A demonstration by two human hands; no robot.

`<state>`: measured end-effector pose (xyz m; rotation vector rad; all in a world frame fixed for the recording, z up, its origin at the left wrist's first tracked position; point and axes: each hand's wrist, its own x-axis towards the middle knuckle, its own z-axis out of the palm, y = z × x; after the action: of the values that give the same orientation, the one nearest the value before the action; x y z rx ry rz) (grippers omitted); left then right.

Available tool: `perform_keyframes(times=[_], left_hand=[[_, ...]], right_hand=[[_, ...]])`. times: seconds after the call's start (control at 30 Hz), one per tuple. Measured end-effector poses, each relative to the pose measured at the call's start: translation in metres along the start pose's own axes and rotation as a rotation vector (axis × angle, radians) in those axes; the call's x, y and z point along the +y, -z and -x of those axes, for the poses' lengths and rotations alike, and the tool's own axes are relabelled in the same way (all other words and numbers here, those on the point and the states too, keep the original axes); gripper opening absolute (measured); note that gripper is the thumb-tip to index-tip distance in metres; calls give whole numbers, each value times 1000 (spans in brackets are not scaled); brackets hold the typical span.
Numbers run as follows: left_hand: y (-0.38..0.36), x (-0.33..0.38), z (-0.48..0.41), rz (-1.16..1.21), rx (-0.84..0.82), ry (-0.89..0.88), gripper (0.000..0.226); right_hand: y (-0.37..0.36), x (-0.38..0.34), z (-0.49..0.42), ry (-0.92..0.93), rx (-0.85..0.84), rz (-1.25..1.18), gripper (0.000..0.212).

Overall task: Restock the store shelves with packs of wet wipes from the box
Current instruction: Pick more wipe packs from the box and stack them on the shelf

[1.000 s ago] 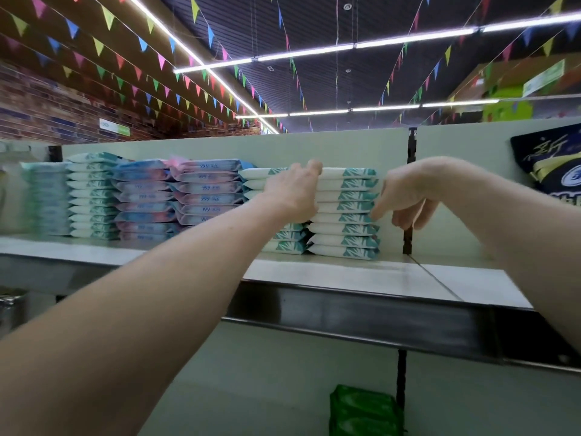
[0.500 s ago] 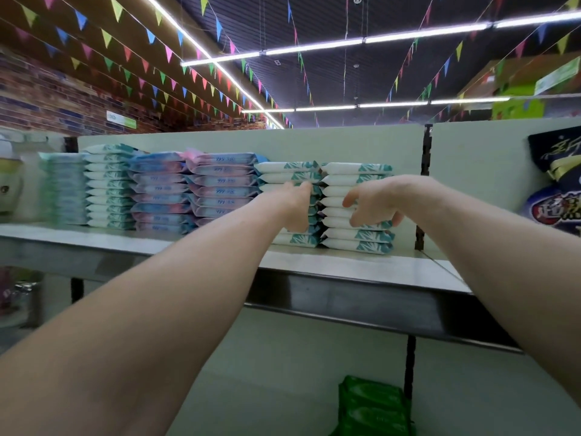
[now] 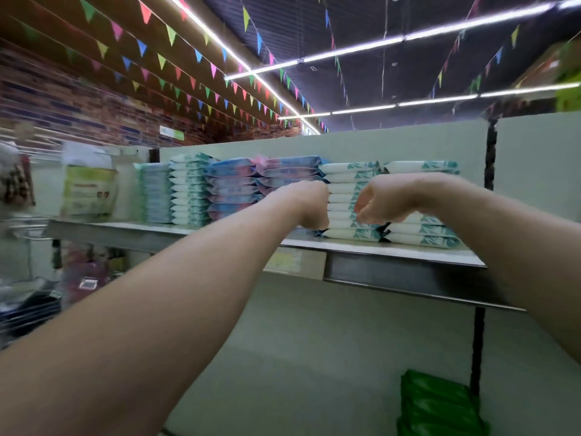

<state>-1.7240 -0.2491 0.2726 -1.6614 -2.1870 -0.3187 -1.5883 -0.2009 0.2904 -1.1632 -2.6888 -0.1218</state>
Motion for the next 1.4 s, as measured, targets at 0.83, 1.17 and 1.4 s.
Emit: perform_keyframes(times=[0.83, 1.17, 1.4], left_hand=[[68, -141, 222, -196, 58, 673, 12], [74, -138, 368, -361, -123, 1062, 7], [81, -117, 490, -446, -253, 1319, 7]], right_hand=[[-12, -242, 51, 742, 44, -221, 22], [-54, -335, 138, 1145, -150, -312, 20], [-89, -405, 240, 1434, -298, -345, 18]])
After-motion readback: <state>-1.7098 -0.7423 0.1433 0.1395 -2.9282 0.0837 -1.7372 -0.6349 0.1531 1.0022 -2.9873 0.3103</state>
